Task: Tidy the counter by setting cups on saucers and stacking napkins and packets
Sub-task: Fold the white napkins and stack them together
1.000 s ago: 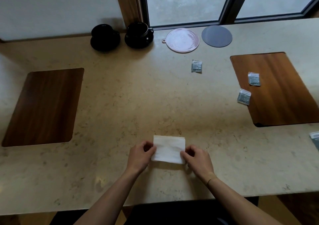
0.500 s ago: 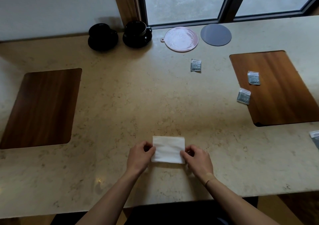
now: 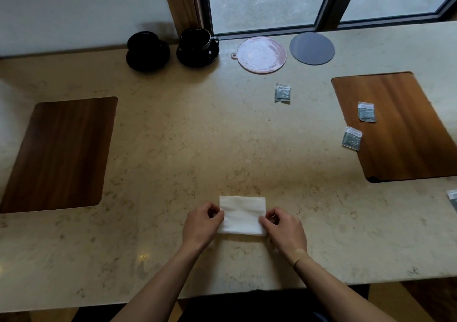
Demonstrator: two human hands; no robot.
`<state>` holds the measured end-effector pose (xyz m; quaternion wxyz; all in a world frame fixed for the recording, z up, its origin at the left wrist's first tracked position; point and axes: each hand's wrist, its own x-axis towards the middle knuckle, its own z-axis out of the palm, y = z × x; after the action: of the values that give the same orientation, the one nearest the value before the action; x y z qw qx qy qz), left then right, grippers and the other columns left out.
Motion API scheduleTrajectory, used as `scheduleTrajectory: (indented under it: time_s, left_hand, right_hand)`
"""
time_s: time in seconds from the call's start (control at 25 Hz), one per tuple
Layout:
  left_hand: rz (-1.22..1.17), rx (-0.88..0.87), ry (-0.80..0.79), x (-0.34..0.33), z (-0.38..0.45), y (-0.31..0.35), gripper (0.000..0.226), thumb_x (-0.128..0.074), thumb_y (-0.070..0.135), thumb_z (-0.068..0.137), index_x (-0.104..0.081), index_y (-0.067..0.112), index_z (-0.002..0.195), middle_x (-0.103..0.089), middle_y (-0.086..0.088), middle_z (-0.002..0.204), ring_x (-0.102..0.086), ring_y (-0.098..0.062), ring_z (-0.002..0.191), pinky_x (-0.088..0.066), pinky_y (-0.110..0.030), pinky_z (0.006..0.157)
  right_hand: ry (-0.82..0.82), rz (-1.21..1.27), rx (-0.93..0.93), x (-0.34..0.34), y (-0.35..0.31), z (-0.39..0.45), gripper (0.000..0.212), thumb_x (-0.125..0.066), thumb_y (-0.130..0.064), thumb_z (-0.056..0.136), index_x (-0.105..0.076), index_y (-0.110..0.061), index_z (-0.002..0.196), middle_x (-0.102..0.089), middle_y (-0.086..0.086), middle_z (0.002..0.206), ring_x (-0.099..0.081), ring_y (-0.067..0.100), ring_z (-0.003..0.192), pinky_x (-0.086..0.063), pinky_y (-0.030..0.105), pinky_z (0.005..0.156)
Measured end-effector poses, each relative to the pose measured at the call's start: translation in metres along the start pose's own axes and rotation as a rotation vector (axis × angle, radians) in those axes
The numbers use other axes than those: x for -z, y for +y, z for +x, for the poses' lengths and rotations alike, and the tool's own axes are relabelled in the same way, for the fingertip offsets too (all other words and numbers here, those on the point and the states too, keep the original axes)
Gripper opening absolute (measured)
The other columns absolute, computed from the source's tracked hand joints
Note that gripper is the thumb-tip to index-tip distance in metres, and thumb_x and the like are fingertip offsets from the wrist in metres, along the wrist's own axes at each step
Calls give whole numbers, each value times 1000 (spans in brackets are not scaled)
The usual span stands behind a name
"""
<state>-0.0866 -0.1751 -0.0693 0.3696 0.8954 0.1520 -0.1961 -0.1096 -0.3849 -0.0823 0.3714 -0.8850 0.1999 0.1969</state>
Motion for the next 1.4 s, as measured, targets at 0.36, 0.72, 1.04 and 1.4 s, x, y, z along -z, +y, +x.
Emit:
scheduleTrajectory:
  time_s: [0.36, 0.72, 1.04, 1.4]
  left_hand:
    - [94, -31, 8, 0, 1, 2, 7, -64, 34, 87, -64, 28, 86, -63, 14, 80, -59, -3, 74, -57, -32, 68]
    - [136, 8, 2, 1, 7, 7, 27, -64, 39, 81, -50, 28, 102, -60, 11, 86, -59, -9, 75, -52, -31, 63]
    - [400, -301, 3, 11, 28, 18, 50, -64, 44, 79, -56, 26, 125, -52, 3, 119, -49, -14, 106, -47, -29, 84]
    - [497, -298, -103, 11, 36, 32, 22, -62, 35, 81, -56, 23, 98, -49, 1, 112, -41, -17, 105, -45, -31, 82]
  right_hand:
    - [20, -58, -4, 4, -6, -3, 13, -65, -42, 85, -58, -31, 81, -62, -16, 74, -60, 5, 72, -50, 28, 60]
    - [-12, -56, -16, 7, -11, -3, 20, -63, -46, 83, -51, -32, 89, -63, -14, 76, -62, 10, 70, -55, 34, 64]
    - [96, -416, 360, 20, -38, 14, 51, -62, -43, 84, -50, -26, 131, -57, -2, 124, -55, 20, 109, -49, 33, 82]
    - [-47, -623, 399, 18, -49, 25, 27, -53, -34, 89, -54, -24, 114, -53, 0, 120, -45, 23, 108, -41, 35, 86]
